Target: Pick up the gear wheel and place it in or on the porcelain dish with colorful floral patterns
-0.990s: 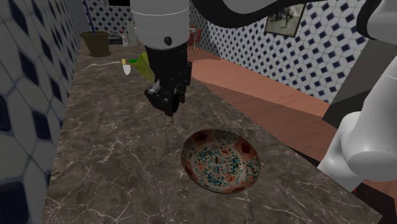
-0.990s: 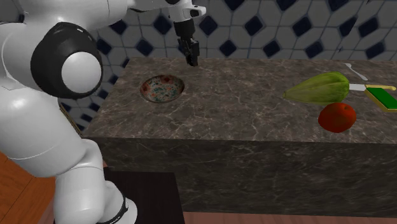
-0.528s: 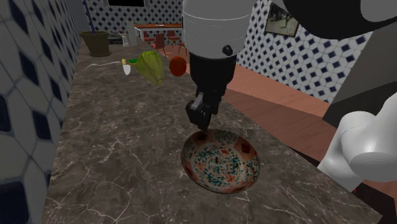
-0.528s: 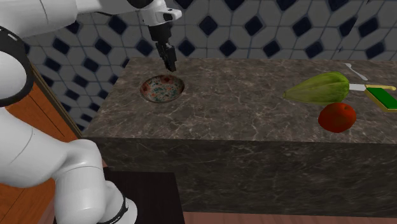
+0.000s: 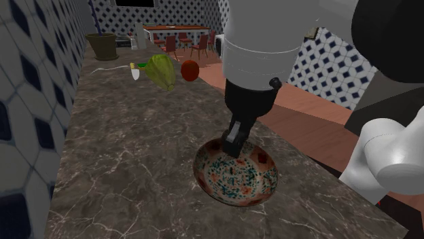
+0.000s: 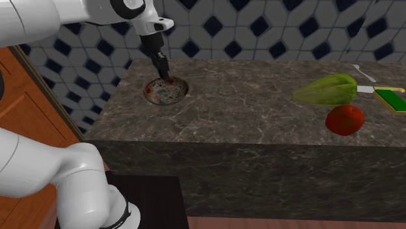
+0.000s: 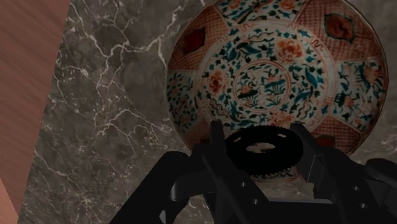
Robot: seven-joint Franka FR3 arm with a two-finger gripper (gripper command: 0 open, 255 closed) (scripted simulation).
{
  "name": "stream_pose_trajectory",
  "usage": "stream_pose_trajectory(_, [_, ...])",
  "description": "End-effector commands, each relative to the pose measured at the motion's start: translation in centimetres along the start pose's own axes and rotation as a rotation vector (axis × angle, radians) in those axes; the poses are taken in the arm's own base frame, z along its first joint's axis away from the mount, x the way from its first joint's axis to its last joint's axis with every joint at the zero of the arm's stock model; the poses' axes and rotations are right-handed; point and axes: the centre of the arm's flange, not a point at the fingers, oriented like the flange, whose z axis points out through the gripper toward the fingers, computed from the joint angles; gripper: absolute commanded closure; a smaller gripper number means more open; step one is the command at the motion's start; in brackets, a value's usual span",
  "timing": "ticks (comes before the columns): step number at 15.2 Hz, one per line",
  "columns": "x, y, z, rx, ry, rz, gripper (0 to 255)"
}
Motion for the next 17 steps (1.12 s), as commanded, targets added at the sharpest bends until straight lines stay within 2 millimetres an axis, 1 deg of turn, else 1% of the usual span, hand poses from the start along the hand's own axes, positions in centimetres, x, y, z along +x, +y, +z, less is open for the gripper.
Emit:
stream_pose_trajectory(1, [-0.2,-0.2,1.0,0.000,0.000,0.000,255])
stream_pose_trajectory(6, [-0.4,-0.7,3.6,0.000,0.000,0.000,255])
stream_pose_trajectory(7, [-0.4,-0.9,4.4,0.000,0.000,0.000,255])
stream_pose_trajectory(15, [-0.4,-0.9,4.4,0.000,0.000,0.000,255])
stream_pose_trajectory(16, [-0.4,-0.9,4.4,0.000,0.000,0.000,0])
stream_pose_trajectory(17, [-0.4,-0.9,4.4,0.000,0.000,0.000,0])
